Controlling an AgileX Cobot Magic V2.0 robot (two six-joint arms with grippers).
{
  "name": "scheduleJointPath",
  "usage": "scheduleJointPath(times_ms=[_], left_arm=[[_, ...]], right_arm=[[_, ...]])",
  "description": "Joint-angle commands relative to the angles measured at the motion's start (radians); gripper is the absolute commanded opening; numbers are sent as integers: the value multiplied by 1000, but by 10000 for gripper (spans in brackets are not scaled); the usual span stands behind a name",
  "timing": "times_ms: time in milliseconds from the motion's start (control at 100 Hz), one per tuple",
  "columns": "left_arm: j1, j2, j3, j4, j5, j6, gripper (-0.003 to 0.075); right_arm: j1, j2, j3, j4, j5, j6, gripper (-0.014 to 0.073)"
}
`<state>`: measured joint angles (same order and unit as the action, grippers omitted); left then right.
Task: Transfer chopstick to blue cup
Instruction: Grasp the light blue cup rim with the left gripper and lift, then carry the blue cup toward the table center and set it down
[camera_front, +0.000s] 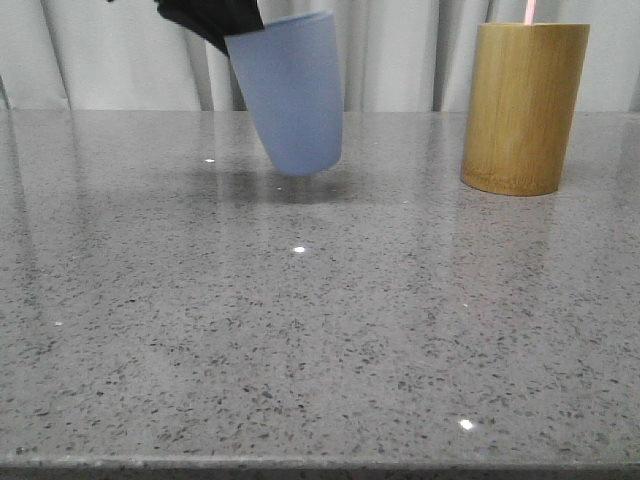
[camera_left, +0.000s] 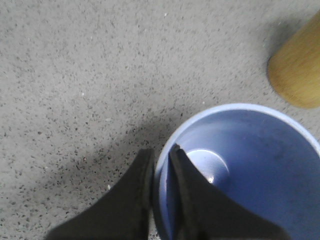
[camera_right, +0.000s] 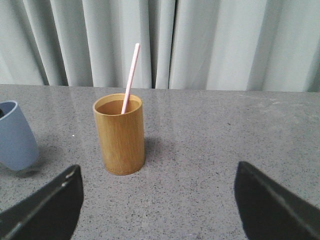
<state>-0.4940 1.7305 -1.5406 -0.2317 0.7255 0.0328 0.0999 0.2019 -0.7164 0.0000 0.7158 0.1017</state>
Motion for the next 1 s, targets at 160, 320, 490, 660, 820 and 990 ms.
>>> scheduleJointPath(times_ms=[160,320,490,660,820,990], left_arm=[[-9,-18,-37,-3,-40,-3,-19],[-9,-18,-37,-3,-38,-3,-19],[-9,-18,-37,-3,-31,-3,-18],[-9,-18,-37,-3,-31,-3,8],[-9,-18,-37,-6,-33,-1,164],[-9,-18,-37,-12,-43,-1,363]], right_arm=[[-5,24,-30,0,-78,-1,614],[-5,24,-30,0,-78,-1,614],[-5,24,-30,0,-79,-1,614],[-5,24,-30,0,-79,-1,614],[-5,24,-30,0,-79,-1,614],[-5,24,-30,0,-79,-1,614]])
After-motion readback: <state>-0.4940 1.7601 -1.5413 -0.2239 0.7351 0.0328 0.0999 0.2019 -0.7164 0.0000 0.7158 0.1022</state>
